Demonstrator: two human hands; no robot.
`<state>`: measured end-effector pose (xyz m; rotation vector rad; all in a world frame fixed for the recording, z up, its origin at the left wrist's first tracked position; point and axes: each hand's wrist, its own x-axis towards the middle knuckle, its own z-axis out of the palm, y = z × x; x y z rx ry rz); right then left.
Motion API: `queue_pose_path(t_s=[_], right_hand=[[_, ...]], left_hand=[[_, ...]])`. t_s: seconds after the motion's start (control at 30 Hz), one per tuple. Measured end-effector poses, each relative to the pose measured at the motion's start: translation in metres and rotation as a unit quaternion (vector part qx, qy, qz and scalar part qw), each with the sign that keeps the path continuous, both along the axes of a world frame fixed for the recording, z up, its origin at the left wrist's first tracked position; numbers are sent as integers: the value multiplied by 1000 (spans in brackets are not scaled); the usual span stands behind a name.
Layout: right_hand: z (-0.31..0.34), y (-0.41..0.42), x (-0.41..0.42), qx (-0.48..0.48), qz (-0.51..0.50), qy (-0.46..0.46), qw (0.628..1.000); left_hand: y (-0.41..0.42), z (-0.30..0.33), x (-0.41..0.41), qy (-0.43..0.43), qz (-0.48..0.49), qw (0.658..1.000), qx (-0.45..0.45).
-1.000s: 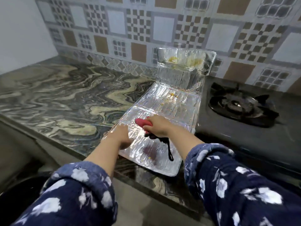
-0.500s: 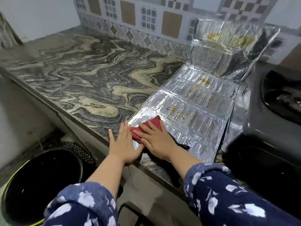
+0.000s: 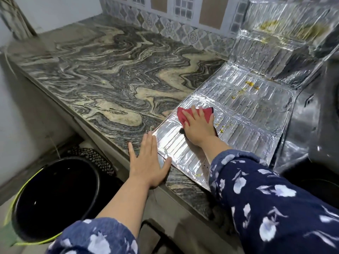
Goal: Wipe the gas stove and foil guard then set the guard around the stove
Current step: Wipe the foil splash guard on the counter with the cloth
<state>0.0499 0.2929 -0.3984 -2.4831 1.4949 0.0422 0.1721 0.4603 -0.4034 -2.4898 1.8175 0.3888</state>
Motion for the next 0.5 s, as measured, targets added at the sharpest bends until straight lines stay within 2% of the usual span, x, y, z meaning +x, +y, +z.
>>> queue_pose_path(t_s=[0.07,0.2,0.3,0.37,0.5], right_hand=[[3,14,-1,2,21,-15,1000],[-1,66,5,-3,133,-22,991],[-2,69,7,-21,157,-15,987],[-3,55,-5,-28,132,2,991],[-4,29,-51,9,15,13,1000]], left_hand=[[0,0,0,4,1,1000,4],[-1,0,-1,10,4,1000,11],[-2,0,0,6,7,1000,13],[-3,1,1,6,9,1000,8],[-2,3,0,-1,6,1000,14]])
